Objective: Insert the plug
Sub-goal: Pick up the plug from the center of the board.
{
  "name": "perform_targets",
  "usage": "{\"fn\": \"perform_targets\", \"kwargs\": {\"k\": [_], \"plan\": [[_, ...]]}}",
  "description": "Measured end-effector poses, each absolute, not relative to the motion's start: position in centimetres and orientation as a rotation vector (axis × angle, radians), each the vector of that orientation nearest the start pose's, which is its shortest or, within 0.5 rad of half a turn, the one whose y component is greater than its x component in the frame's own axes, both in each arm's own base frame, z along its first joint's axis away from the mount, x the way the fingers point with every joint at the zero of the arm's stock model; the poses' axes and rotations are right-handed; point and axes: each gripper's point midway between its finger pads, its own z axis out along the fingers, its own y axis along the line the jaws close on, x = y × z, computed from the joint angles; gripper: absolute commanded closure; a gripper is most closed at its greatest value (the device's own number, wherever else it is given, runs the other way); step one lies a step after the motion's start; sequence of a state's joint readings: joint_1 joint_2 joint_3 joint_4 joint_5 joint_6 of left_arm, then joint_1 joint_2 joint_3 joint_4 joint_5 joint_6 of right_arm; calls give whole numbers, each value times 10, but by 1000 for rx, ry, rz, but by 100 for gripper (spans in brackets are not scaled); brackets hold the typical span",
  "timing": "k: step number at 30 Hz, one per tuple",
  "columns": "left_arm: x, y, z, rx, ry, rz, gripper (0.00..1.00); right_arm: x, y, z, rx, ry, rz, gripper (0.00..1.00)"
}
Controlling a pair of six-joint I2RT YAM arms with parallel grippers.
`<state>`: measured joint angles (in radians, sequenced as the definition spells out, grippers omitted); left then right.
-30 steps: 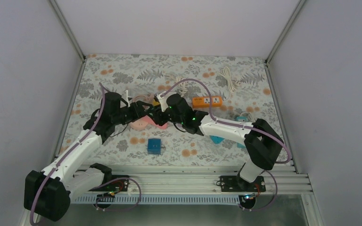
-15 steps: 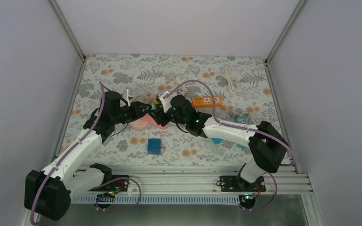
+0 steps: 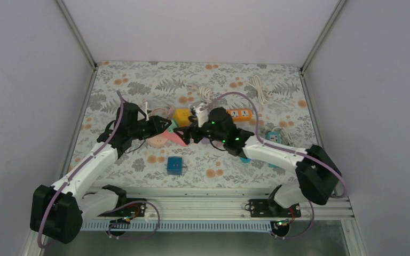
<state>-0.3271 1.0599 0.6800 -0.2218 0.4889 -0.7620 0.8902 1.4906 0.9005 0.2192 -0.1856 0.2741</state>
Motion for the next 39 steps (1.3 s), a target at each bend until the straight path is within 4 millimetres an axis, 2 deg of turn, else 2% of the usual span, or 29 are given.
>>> {"fn": "perform_targets", "kwargs": {"k": [4, 8, 11, 16, 23, 26, 29, 32, 36, 39], "plan": [[284, -182, 185, -154, 2321, -1102, 78, 271, 347, 219, -652, 1900, 1067, 3], [282, -187, 207, -51, 2280, -1124, 78, 279, 333, 234, -562, 1908, 1232, 5], [275, -193, 232, 60, 2219, -1167, 78, 273, 335, 236, -540, 1946, 1374, 6], [258, -208, 270, 237, 2119, -1292, 78, 253, 351, 246, -601, 1960, 1605, 9], [237, -220, 290, 393, 2057, -1423, 78, 238, 360, 292, -688, 1850, 1798, 28], [229, -222, 297, 437, 2034, -1463, 78, 231, 359, 305, -715, 1810, 1840, 48], [220, -224, 305, 485, 2005, -1496, 78, 223, 358, 309, -753, 1798, 1865, 60], [212, -224, 312, 522, 1976, -1514, 78, 217, 356, 312, -800, 1782, 1873, 67], [204, -223, 323, 562, 1937, -1527, 78, 208, 355, 322, -878, 1739, 1882, 72], [202, -223, 329, 576, 1916, -1529, 69, 206, 356, 328, -906, 1715, 1885, 74]]}}
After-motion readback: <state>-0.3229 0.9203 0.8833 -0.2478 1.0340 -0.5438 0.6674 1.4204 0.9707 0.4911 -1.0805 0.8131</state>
